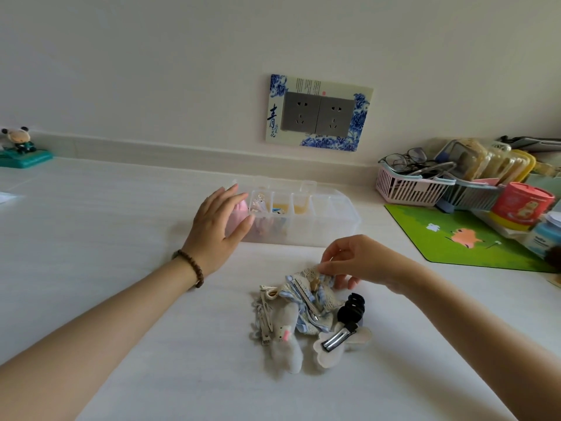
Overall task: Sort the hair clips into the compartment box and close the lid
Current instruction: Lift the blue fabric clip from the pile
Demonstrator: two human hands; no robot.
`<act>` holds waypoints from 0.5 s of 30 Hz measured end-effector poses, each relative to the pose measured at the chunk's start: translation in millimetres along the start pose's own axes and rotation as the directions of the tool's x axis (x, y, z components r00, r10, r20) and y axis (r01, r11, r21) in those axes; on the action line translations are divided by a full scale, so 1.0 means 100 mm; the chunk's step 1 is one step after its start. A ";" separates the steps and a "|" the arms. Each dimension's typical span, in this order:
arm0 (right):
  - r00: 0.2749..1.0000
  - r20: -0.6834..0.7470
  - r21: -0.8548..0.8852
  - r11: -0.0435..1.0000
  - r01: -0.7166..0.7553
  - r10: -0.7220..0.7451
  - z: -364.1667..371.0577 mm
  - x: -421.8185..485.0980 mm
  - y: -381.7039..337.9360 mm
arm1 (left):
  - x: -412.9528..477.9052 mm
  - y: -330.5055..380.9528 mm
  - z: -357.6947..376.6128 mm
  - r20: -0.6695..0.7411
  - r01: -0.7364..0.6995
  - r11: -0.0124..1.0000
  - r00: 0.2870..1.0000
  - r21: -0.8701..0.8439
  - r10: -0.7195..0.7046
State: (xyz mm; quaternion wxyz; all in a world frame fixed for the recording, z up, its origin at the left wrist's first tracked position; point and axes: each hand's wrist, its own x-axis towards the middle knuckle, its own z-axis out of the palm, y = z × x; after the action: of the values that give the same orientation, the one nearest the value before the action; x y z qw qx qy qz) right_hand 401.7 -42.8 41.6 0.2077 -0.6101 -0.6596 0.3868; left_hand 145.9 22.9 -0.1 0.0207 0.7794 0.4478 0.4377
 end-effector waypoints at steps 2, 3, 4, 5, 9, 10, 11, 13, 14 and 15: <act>0.997 -0.035 0.056 0.996 0.065 -0.063 0.01 0.00 0.00 | -0.01 0.00 0.01 -0.001 0.022 0.999 1.000 -0.027 -0.022; 0.993 -0.067 0.083 0.991 0.106 -0.101 0.00 0.00 -0.01 | -0.01 0.01 0.01 -0.003 0.027 0.999 1.000 -0.034 -0.027; 0.985 -0.106 0.112 0.982 0.150 -0.138 -0.01 0.00 -0.03 | -0.01 0.01 0.01 -0.005 0.027 0.999 1.000 -0.037 -0.028; 0.974 -0.146 0.147 0.970 0.192 -0.171 -0.04 -0.01 -0.05 | -0.01 0.01 0.02 -0.006 0.025 0.999 1.000 -0.038 -0.025; 0.924 -0.304 0.286 0.903 0.322 -0.233 -0.23 0.02 -0.20 | 0.00 -0.01 0.04 -0.007 0.007 0.999 1.000 -0.046 -0.007; 0.907 -0.348 0.284 0.895 0.343 -0.237 -0.29 0.05 -0.26 | 0.00 -0.02 0.04 -0.005 0.011 0.999 1.000 -0.051 -0.011; 0.890 -0.388 0.277 0.891 0.359 -0.238 -0.36 0.10 -0.31 | 0.01 -0.02 0.05 -0.002 0.014 0.998 1.000 -0.055 -0.014; 0.868 -0.442 0.273 0.889 0.369 -0.224 -0.47 0.23 -0.42 | 0.01 -0.04 0.06 0.000 0.018 0.998 1.000 -0.056 -0.018; 0.863 -0.460 0.276 0.890 0.362 -0.208 -0.51 0.32 -0.46 | 0.01 -0.05 0.07 0.001 0.023 0.998 1.000 -0.059 -0.023; 0.861 -0.473 0.274 0.897 0.347 -0.189 -0.53 0.41 -0.49 | 0.01 -0.06 0.07 0.005 0.030 0.997 1.000 -0.066 -0.030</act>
State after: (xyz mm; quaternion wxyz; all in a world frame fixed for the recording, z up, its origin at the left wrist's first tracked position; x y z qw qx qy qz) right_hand 402.5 12.2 103.5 0.5071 -0.5345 -0.5964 0.3185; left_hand 147.5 29.7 -6.4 0.0541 0.7723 0.4446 0.4505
